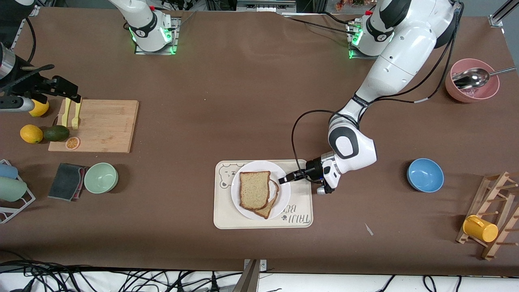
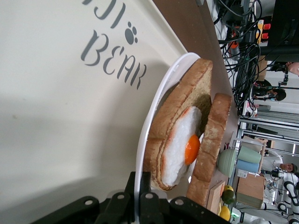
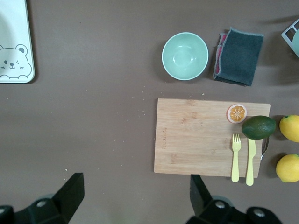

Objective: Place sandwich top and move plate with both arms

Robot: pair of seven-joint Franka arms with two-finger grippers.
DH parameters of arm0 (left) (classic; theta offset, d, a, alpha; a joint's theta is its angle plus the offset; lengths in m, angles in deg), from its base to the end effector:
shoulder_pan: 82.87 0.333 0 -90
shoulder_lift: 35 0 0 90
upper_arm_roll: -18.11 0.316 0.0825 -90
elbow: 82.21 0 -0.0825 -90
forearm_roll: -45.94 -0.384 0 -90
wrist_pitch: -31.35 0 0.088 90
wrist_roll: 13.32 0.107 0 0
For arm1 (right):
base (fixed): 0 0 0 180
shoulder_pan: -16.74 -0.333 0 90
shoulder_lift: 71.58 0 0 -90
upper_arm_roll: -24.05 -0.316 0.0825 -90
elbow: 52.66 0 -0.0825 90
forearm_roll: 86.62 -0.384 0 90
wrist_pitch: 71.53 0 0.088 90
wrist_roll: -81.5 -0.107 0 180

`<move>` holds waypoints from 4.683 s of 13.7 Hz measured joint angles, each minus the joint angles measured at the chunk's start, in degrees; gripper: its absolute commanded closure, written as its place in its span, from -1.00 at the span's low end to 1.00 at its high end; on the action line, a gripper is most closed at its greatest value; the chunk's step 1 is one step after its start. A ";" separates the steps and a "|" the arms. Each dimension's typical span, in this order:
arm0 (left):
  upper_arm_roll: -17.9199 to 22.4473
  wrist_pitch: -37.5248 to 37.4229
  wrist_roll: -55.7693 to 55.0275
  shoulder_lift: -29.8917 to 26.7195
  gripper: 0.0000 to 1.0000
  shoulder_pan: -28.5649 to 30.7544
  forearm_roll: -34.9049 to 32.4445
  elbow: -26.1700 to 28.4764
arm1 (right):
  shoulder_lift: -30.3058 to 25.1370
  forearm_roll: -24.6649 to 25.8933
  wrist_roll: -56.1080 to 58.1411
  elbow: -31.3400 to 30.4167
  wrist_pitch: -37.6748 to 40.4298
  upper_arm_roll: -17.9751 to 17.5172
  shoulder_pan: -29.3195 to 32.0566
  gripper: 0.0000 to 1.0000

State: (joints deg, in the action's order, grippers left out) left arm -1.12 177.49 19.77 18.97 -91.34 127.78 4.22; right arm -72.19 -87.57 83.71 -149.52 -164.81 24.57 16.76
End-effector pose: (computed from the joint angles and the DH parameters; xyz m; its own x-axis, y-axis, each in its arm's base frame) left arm 0.6501 -0.2833 0.1273 0.9490 0.3002 -0.0958 0.2319 -0.4595 0.8574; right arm 0.5522 -0.0035 0.5787 0.9983 0.0282 -0.0511 0.0273 -0.9995 -0.0186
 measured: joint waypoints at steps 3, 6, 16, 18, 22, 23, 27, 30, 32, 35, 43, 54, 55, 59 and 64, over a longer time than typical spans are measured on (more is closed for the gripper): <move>0.11 0.03 0.00 0.02 0.61 -0.03 -0.02 -0.03 | 0.00 0.00 0.00 0.00 0.00 0.00 0.00 -1.00; 0.41 0.00 0.00 0.03 0.60 0.05 -0.02 -0.67 | 0.00 0.00 0.00 0.00 0.00 0.00 0.00 -1.00; 2.69 -4.93 -3.19 -0.18 0.48 3.34 -4.31 -3.59 | 0.00 -0.01 0.00 0.00 0.01 0.00 0.00 -1.00; 2.72 -6.58 -7.79 -0.20 0.47 4.41 -8.53 -5.04 | 0.00 -0.01 0.00 0.00 0.01 0.00 0.00 -1.00; 2.84 -11.97 -15.85 -0.23 0.39 7.20 -17.69 -7.70 | 0.01 -0.01 0.00 0.00 0.01 0.00 0.00 -1.00; 3.11 -13.76 -18.61 -0.27 0.29 7.81 -21.17 -8.92 | 0.01 -0.01 0.00 0.00 0.01 0.00 0.00 -1.00; 3.88 -21.35 -26.30 -2.28 0.03 11.24 -35.50 -11.97 | 0.01 -0.02 0.00 0.02 0.01 0.00 0.00 -1.00; 4.83 -28.97 -28.60 -6.23 -0.24 14.76 -45.35 -12.17 | 0.02 -0.02 0.00 0.04 0.01 0.00 0.00 -1.00; 4.92 -32.51 -33.05 -9.31 -0.51 16.45 -54.77 -12.19 | 0.03 -0.02 0.00 0.06 0.01 -0.01 -0.01 -1.00; 5.07 -37.49 -38.41 -15.21 -1.00 17.88 -65.12 -12.24 | 0.05 -0.03 0.00 0.09 0.01 -0.01 -0.01 -1.00; 5.67 -52.14 -39.49 -32.65 -1.00 23.40 -85.91 -12.43 | 0.11 -0.04 0.00 0.20 0.03 -0.01 -0.01 -1.00; 20.01 -61.19 -41.30 -39.48 -1.00 3.40 -85.22 -9.55 | 0.11 -0.04 0.00 0.21 0.05 -0.02 -0.02 -1.00; 20.27 -61.19 -40.62 -40.28 -1.00 3.54 -84.45 -8.54 | 0.11 -0.05 0.00 0.23 0.05 -0.04 -0.02 -1.00; 20.90 -59.06 -39.34 -45.72 -1.00 3.90 -83.88 -1.22 | 0.12 -0.05 0.00 0.26 -0.12 -0.23 -0.08 -1.00; 20.96 -57.17 -39.33 -49.92 -1.00 4.25 -83.86 3.06 | 0.25 -0.05 0.07 0.28 -0.24 -0.35 -0.11 -1.00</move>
State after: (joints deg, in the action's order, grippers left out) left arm 19.83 120.31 -19.56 -30.96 -87.10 43.92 7.28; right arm -71.94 -87.62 83.78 -149.25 -165.05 24.22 16.65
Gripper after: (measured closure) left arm 0.000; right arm 0.000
